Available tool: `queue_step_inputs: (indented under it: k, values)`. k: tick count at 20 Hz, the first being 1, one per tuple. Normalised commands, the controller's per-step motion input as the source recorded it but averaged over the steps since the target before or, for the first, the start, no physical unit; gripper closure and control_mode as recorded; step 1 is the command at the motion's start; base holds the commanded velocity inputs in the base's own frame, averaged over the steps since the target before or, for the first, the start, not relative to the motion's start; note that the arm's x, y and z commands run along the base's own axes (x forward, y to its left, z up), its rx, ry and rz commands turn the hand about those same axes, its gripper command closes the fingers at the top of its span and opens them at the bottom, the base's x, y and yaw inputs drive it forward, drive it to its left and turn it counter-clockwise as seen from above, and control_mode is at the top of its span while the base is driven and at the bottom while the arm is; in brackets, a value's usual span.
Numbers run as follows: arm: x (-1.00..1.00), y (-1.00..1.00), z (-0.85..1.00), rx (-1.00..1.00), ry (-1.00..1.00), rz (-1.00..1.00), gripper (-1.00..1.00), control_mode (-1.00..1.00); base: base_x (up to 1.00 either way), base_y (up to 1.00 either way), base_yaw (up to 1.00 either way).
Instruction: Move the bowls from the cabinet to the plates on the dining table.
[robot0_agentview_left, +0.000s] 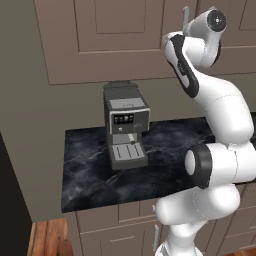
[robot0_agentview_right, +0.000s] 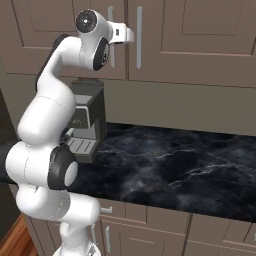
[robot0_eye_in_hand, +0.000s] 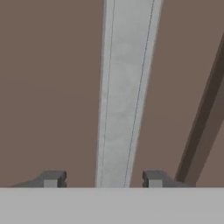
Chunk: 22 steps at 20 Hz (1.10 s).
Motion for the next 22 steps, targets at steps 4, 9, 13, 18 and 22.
queue_step_inputs:
  k: [4,9,13,18,22]
  values:
    - [-0.17,0.42,-0.23,0.01,0.0,-0.01,1.0,-1.0,0.0,0.0,0.0]
    - [-0.15,0.56,-0.33,0.01,0.0,-0.02,1.0,-1.0,0.0,0.0,0.0]
    - [-0.31,0.56,-0.24,0.02,0.0,-0.01,1.0,-1.0,0.0,0.0,0.0]
    - [-0.38,0.53,-0.15,0.01,-0.01,-0.01,1.0,-1.0,0.0,0.0,0.0]
    - [-0.46,0.34,0.0,0.05,0.01,-0.04,1.0,-1.0,0.0,0.0,0.0]
